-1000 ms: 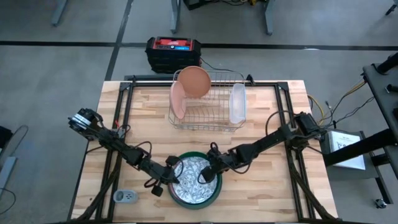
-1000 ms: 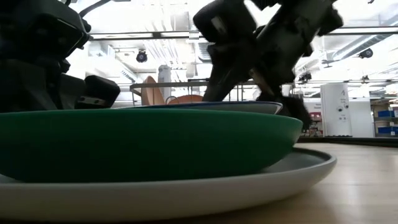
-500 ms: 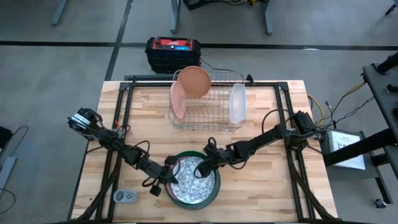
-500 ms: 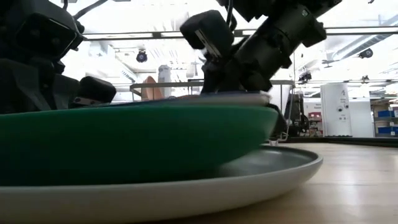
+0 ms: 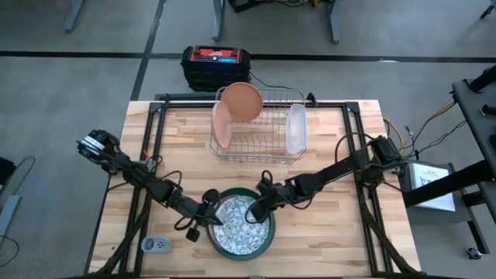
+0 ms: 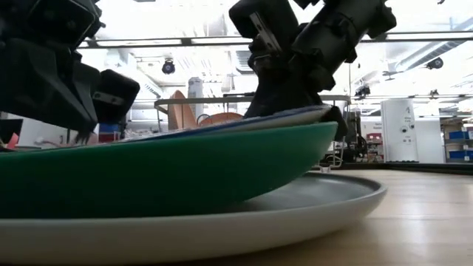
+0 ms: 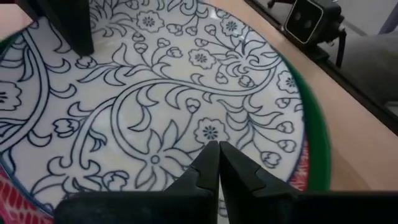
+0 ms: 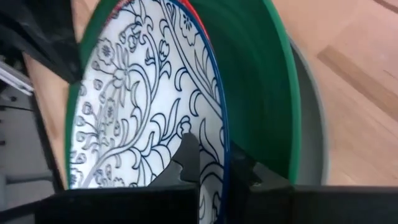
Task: Sort dishes
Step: Put the blue patterned plate in the dish rack
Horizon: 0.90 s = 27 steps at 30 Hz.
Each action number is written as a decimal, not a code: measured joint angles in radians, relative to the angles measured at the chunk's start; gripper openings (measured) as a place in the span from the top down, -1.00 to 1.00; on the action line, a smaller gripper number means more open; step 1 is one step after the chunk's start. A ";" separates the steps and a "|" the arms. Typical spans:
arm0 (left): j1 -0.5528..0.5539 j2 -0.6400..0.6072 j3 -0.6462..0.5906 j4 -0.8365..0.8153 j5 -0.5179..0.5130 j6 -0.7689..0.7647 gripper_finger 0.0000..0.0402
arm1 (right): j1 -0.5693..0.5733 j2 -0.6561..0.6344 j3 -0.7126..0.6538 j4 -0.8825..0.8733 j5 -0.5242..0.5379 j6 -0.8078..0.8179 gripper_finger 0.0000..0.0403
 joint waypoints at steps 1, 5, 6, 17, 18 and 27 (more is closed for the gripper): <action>0.000 -0.002 0.000 -0.007 0.000 -0.002 1.00 | 0.001 -0.001 0.000 -0.006 0.001 -0.022 0.94; 0.000 -0.011 0.001 -0.055 -0.007 -0.025 1.00 | 0.001 -0.002 0.001 -0.015 0.003 -0.073 0.94; 0.000 -0.012 0.001 -0.065 -0.011 -0.031 1.00 | 0.001 -0.002 0.001 -0.015 0.004 -0.073 0.94; 0.000 0.033 0.002 -0.085 -0.017 -0.103 1.00 | 0.000 0.006 -0.008 -0.025 0.068 -0.008 0.49; 0.000 0.035 0.002 -0.084 -0.017 -0.111 1.00 | 0.001 0.006 -0.009 -0.021 0.067 -0.005 0.45; 0.000 0.057 0.003 -0.062 -0.022 -0.117 1.00 | -0.001 0.005 -0.011 -0.001 0.080 -0.009 0.51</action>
